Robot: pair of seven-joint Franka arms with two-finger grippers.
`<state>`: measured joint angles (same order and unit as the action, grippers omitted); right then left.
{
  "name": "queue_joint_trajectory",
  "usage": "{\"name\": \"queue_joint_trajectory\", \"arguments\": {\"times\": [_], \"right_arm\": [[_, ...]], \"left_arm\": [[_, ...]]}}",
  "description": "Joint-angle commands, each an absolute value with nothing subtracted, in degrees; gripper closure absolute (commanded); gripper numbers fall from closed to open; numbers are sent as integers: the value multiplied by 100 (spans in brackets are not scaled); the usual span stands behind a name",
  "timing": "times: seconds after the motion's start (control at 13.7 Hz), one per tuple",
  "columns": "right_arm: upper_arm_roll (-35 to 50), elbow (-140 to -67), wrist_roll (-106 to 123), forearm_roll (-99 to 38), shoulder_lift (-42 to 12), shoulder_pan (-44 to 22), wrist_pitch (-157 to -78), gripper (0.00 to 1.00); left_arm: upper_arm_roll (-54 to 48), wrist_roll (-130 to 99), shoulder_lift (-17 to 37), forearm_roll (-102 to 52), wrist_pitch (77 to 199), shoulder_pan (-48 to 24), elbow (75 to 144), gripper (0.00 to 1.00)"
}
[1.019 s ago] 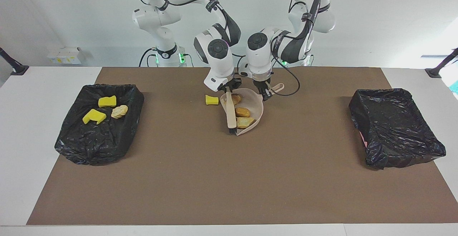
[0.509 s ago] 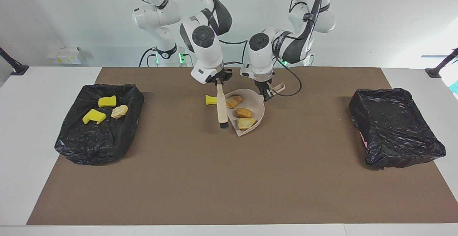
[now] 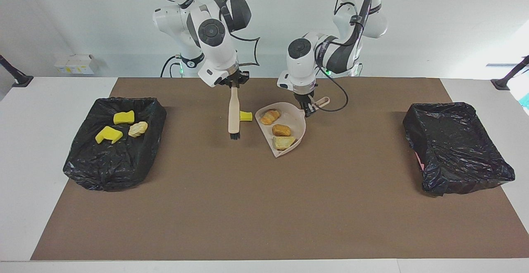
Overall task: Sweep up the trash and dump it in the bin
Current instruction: 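Sweep the yellow sponge into the dustpan with the right gripper's brush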
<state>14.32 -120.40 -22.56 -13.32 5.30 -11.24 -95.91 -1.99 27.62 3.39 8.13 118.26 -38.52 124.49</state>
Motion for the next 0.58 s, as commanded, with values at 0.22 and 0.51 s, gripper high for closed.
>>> {"name": "queue_joint_trajectory", "arguments": {"times": [0.22,0.51], "right_arm": [[1512,-13533,-2355,-1266,1800,-1160,-9667,100],[1521,-14614,-2652,-1353,2162,-1712,-10578,100]], "left_arm": [[-176,2830,-26,1011,11874,-4042,12902,100],[-176,2821,-62,1011,11883,-4061,12964,100]]}}
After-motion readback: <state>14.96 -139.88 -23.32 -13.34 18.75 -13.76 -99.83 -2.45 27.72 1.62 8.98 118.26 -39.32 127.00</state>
